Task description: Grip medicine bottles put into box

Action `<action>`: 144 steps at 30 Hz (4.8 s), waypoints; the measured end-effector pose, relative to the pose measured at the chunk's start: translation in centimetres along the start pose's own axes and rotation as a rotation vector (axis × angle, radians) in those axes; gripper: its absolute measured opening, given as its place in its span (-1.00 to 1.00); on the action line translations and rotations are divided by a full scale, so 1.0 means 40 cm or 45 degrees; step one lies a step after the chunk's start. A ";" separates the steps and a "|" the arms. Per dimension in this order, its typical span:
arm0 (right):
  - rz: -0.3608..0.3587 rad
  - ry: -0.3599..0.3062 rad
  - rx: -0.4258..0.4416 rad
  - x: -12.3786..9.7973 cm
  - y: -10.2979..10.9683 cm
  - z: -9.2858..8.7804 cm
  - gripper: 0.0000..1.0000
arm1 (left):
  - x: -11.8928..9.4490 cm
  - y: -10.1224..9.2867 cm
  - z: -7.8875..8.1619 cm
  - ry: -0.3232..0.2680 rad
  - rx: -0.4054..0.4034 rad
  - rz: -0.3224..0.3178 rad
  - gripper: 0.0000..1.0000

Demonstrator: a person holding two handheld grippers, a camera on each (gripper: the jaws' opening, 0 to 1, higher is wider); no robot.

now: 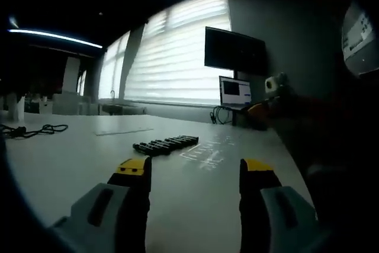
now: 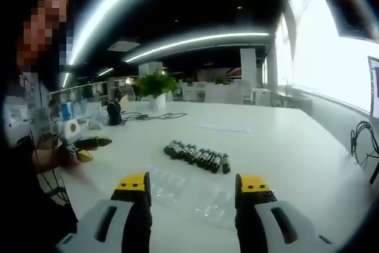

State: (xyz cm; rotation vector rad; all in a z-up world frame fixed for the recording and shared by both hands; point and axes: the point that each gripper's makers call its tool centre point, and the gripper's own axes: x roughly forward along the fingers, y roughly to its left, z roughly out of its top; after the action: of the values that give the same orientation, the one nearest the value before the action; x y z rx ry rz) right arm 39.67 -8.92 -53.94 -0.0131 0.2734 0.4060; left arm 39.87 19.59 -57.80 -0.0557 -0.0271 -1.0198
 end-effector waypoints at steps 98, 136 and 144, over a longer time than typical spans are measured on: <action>-0.217 0.655 -0.005 0.449 -0.181 -0.145 -0.85 | 0.002 0.002 -0.002 -0.003 0.015 -0.010 -0.02; -0.284 0.486 0.247 0.362 -0.157 -0.043 -0.87 | 0.003 0.006 -0.002 -0.001 0.022 0.004 -0.02; -0.273 0.421 0.273 0.326 -0.122 -0.026 -0.87 | 0.004 0.004 -0.003 0.005 0.042 0.004 0.01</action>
State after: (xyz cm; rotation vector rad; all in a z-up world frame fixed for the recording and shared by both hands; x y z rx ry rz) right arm 52.82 -8.40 -58.61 0.1010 0.6347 0.1578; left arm 40.08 19.52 -57.93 -0.0235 -0.0400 -1.0162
